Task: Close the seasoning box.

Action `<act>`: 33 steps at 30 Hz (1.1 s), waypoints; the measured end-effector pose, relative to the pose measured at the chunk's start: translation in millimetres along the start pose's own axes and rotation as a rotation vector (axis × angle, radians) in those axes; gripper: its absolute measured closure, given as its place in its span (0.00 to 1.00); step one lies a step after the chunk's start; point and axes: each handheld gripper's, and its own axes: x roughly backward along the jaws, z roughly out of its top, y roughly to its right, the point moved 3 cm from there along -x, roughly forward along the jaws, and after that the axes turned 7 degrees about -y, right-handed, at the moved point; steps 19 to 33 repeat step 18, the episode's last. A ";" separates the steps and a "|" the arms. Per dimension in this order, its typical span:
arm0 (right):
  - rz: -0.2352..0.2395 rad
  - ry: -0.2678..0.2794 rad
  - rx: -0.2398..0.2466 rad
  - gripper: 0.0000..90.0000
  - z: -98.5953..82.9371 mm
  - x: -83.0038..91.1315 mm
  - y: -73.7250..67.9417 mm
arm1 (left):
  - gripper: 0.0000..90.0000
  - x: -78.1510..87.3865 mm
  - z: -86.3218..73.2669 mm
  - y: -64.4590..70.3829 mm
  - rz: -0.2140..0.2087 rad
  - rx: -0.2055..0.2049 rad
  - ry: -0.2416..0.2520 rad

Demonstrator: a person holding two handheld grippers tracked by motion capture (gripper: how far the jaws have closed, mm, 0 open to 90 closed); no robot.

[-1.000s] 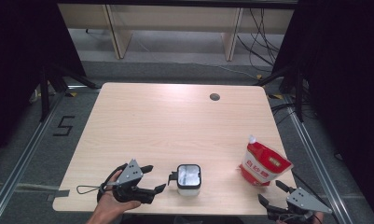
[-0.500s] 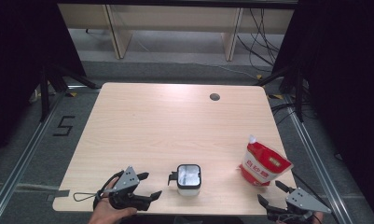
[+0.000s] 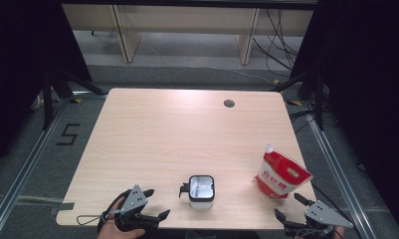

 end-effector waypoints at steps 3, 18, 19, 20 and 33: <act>0.023 -0.018 -0.031 0.17 -1.0 1.0 -3.6 | 0.17 0.7 -1.9 1.8 -0.014 -0.029 0.004; 0.024 -0.030 -0.033 0.17 -2.6 -0.8 -3.0 | 0.17 -1.4 -3.1 2.2 -0.021 -0.029 -0.005; 0.024 -0.030 -0.033 0.17 -2.6 -0.8 -3.0 | 0.17 -1.4 -3.1 2.2 -0.021 -0.029 -0.005; 0.024 -0.030 -0.033 0.17 -2.6 -0.8 -3.0 | 0.17 -1.4 -3.1 2.2 -0.021 -0.029 -0.005; 0.024 -0.030 -0.033 0.17 -2.6 -0.8 -3.0 | 0.17 -1.4 -3.1 2.2 -0.021 -0.029 -0.005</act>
